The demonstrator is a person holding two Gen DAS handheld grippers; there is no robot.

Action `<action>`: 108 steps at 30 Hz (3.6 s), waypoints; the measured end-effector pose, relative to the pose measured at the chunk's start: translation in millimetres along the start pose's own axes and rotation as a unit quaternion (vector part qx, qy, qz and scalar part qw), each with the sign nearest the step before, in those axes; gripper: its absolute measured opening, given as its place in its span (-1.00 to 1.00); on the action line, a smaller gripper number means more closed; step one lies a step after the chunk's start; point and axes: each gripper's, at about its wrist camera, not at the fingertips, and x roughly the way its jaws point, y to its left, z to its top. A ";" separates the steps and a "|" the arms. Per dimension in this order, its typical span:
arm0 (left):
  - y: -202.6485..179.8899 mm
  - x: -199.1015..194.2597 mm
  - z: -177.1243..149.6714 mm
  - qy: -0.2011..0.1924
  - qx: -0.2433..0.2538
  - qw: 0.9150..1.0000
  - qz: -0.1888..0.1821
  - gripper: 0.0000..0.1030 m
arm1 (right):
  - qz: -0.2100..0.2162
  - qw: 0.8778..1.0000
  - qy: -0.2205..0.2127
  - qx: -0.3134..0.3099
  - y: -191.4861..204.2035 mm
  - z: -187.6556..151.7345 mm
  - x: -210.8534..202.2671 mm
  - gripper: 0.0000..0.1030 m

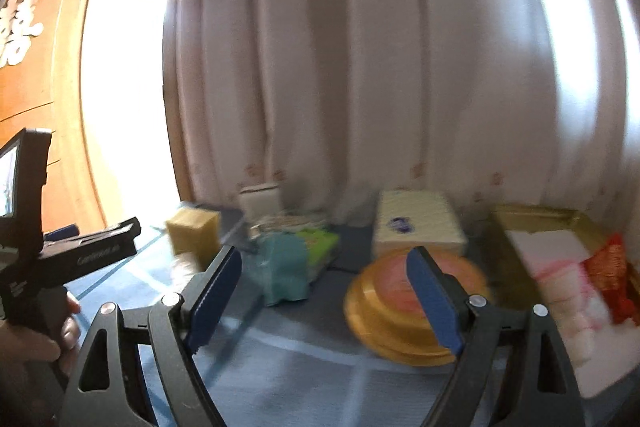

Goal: Organize soft objects
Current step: 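Grasp the white gauze roll with the right tool, then grasp the teal cloth with the left tool while the right tool holds the gauze roll, then carry the teal cloth and gauze roll into the gold tray and release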

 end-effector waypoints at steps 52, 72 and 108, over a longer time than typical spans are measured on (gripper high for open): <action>-57.2 4.6 -0.4 0.049 0.056 0.990 -0.118 0.99 | -0.060 0.991 -0.086 -0.085 -25.9 5.8 -11.5 -0.34; -155.8 50.4 -24.2 0.155 0.113 0.964 -0.183 -0.40 | -0.057 0.996 -0.065 -0.022 -62.0 21.2 -6.1 -0.34; -154.1 -53.4 -41.9 -0.056 0.110 0.979 -0.165 -0.75 | -0.096 0.992 -0.067 -0.038 -93.5 9.3 -31.7 -0.34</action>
